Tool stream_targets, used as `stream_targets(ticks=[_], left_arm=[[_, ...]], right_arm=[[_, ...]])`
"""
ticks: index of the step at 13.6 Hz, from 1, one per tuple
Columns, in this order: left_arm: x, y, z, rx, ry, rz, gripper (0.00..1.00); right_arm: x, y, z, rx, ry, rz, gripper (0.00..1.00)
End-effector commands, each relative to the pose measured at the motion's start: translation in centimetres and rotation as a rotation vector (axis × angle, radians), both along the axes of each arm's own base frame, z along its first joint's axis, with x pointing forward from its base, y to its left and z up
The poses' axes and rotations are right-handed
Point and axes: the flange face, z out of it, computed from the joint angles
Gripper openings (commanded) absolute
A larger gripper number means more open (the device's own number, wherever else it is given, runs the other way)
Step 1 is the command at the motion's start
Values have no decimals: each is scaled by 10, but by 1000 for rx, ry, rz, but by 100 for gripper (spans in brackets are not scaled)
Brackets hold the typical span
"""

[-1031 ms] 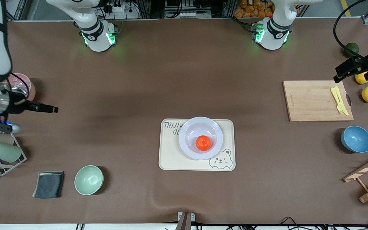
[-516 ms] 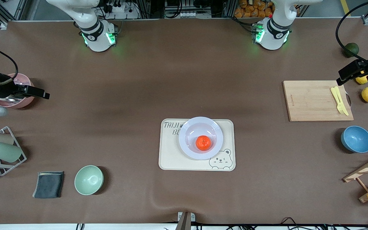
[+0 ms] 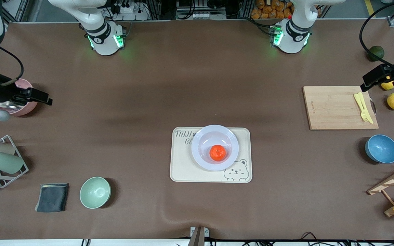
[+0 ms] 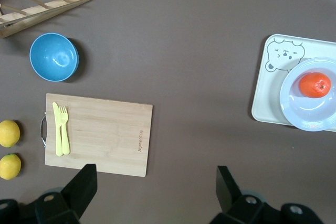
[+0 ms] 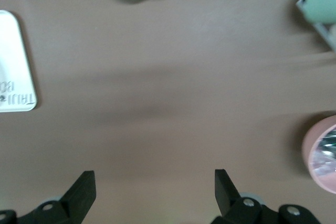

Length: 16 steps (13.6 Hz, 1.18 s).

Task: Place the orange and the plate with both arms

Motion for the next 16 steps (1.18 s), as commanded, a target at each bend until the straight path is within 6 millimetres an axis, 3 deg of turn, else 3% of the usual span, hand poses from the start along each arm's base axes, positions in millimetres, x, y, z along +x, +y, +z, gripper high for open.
stream_targets(ticks=[1, 16], left_arm=[[-3, 4, 6, 9, -15, -16, 100], [-5, -4, 11, 4, -32, -19, 100]], right_arm=[[-3, -2, 27, -46, -34, 13, 100], [-5, 1, 37, -87, -36, 21, 100]])
